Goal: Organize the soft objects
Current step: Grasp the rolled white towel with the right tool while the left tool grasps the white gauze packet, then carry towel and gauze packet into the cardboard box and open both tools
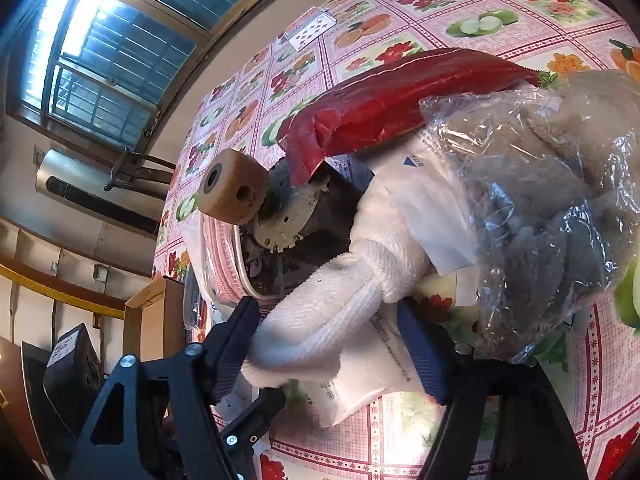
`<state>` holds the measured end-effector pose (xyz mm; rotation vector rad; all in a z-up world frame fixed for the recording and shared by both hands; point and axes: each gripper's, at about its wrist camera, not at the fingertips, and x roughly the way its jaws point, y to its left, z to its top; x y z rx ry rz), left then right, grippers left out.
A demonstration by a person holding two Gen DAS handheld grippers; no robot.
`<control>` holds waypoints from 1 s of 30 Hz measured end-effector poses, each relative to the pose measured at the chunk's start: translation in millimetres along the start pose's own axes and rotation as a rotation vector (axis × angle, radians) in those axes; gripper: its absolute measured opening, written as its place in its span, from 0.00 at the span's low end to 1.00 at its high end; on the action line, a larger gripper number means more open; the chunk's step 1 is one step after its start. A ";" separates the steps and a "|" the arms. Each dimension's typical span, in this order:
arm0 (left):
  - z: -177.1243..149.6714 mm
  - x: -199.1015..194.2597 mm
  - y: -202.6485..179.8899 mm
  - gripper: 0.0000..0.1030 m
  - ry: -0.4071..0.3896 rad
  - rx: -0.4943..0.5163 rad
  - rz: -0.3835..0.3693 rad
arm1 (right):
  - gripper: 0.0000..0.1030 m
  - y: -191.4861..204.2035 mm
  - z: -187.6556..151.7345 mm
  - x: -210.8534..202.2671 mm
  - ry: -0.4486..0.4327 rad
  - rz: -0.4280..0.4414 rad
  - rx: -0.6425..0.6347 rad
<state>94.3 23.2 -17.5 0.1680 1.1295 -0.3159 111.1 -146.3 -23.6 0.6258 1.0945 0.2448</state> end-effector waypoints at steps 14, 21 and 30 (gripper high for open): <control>-5.2 -21.8 8.8 0.44 -0.034 -0.043 0.003 | 0.09 6.9 -21.0 -18.6 -0.045 0.056 -0.080; -18.5 -60.0 15.3 0.43 -0.110 -0.083 -0.038 | 0.09 16.9 -30.6 -38.5 -0.044 0.092 -0.122; -36.8 -109.8 45.9 0.43 -0.162 -0.127 -0.039 | 0.09 72.4 -59.3 -44.7 0.029 0.191 -0.249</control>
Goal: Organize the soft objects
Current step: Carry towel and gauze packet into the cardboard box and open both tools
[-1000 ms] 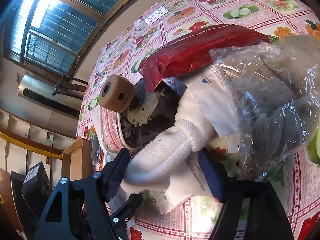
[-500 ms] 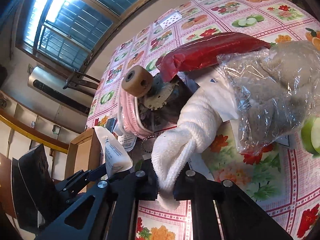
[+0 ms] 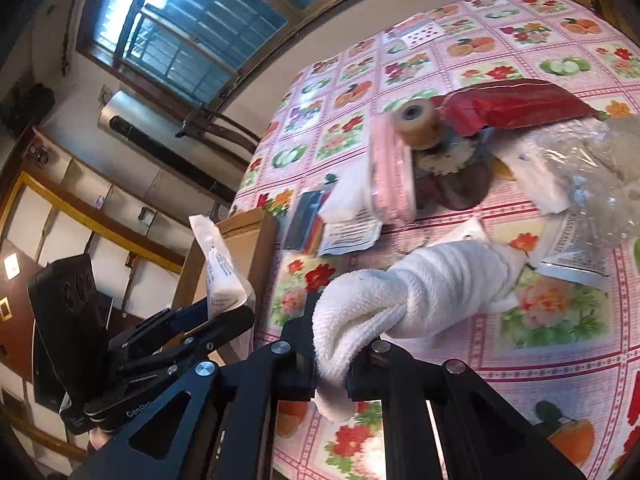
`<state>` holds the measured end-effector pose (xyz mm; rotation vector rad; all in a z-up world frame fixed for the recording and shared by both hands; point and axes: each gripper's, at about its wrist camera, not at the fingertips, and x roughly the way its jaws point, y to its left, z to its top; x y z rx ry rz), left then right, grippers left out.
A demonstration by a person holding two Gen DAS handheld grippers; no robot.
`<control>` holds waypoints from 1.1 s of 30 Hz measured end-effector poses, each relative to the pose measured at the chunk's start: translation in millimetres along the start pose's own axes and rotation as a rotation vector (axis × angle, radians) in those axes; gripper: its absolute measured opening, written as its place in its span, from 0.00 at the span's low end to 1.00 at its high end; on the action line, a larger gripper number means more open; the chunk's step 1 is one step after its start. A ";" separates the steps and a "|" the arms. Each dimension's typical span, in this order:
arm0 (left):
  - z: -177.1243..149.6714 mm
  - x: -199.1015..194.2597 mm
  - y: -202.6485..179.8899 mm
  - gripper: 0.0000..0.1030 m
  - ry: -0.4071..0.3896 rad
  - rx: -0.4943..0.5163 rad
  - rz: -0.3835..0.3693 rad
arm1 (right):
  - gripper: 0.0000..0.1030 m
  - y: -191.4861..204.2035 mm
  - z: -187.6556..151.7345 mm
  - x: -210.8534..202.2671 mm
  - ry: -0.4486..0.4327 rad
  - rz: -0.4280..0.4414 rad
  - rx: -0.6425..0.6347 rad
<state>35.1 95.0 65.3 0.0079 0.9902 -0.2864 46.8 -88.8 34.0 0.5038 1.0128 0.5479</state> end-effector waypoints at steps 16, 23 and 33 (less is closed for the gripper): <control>-5.9 -39.5 168.0 0.44 0.005 -0.238 0.242 | 0.09 186.6 32.2 122.5 0.068 0.040 -0.456; -1.5 -2.9 203.2 0.44 0.074 -0.282 0.279 | 0.09 208.6 28.2 193.1 0.144 0.008 -0.576; 0.0 20.4 215.1 0.52 0.111 -0.268 0.294 | 0.15 179.2 6.8 224.2 0.321 0.097 -0.536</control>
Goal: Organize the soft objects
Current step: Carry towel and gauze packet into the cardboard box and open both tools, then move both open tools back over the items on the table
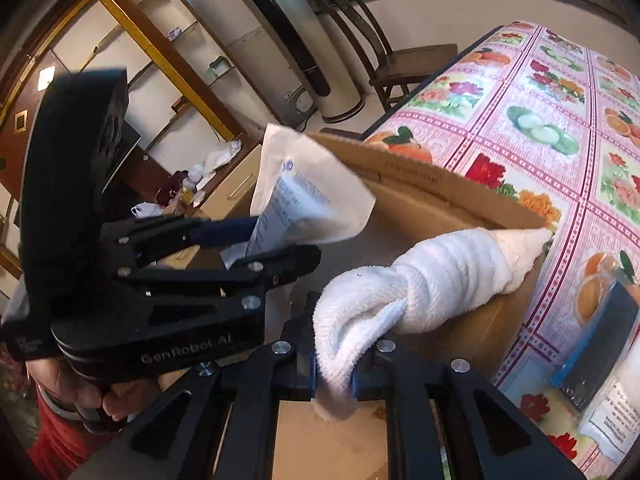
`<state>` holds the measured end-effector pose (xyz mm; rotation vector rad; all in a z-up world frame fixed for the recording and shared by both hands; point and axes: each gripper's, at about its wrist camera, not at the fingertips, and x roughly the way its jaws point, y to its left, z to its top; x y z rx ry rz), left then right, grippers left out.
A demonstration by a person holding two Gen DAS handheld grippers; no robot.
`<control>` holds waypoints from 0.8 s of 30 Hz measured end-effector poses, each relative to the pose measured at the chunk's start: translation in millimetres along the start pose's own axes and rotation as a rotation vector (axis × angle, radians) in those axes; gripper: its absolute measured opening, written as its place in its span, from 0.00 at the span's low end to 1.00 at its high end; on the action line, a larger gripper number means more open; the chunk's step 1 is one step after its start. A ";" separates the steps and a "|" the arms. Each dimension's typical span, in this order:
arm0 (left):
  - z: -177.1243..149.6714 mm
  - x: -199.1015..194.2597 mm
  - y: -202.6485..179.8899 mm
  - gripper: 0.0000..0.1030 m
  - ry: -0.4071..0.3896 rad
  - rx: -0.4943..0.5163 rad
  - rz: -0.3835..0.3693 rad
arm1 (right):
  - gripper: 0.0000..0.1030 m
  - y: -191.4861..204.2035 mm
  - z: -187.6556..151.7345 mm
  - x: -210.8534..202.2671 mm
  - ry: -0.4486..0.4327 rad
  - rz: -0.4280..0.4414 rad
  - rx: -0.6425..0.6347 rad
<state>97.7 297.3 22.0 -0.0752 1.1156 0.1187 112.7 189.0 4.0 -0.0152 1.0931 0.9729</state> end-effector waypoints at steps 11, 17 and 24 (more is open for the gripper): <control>3.8 -16.5 -5.5 1.00 -0.067 -0.017 -0.006 | 0.51 -5.8 -29.5 -25.9 -0.039 0.023 0.059; -5.8 -41.1 -15.2 1.00 -0.114 -0.030 -0.021 | 0.51 -9.0 -50.3 -61.0 -0.118 0.031 0.089; -14.3 -70.2 -48.2 1.00 -0.156 -0.017 -0.084 | 0.61 -27.4 -75.5 -121.7 -0.225 -0.018 0.146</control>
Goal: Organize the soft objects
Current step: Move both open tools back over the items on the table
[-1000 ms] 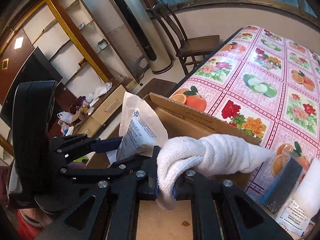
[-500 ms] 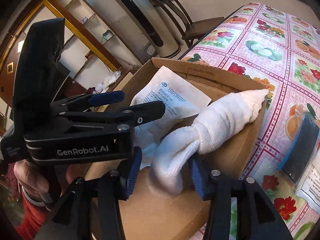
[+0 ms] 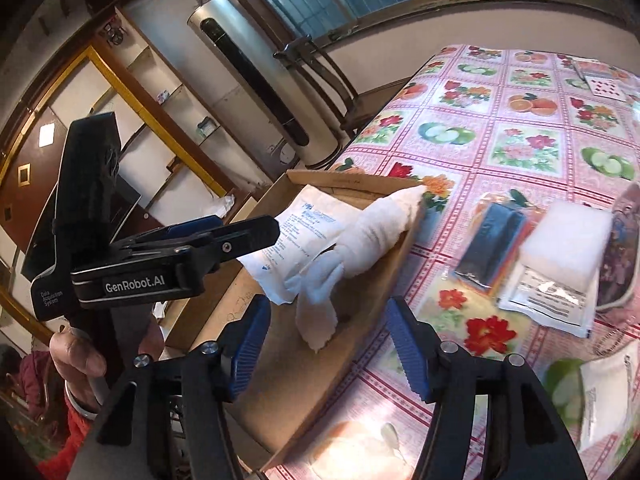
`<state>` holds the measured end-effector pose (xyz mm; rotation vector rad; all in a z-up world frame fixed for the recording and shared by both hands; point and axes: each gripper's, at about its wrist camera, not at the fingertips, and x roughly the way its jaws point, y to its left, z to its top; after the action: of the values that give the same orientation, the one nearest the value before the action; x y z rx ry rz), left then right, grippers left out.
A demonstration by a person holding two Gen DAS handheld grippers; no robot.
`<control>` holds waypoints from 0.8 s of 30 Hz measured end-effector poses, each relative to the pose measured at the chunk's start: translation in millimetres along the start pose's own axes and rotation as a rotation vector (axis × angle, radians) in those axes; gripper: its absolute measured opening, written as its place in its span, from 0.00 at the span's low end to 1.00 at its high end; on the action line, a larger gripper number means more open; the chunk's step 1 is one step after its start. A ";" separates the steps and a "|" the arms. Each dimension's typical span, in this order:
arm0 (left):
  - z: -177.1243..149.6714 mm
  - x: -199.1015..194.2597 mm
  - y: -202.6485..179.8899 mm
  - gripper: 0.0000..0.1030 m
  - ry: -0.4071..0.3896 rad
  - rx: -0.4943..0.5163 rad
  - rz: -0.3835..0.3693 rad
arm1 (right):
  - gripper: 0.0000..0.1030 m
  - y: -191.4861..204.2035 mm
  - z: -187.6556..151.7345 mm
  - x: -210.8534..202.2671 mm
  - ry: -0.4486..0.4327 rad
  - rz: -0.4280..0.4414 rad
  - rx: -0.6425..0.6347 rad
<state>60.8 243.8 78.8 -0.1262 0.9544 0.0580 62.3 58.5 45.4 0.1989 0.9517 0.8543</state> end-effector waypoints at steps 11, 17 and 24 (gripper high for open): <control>-6.3 5.1 -91.6 1.00 0.019 0.105 -0.094 | 0.61 -73.6 -23.3 -82.9 -0.095 -0.126 0.149; -9.3 29.3 -135.8 1.00 0.055 0.164 -0.094 | 0.62 -112.9 -37.2 -106.6 -0.118 -0.162 0.254; -13.4 51.6 -158.4 1.00 0.082 0.212 -0.100 | 0.62 -144.3 -52.1 -112.8 -0.071 -0.222 0.294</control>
<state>96.4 84.6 42.0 0.0198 1.0285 -0.1416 68.6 -129.1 13.9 0.3665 1.0099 0.4978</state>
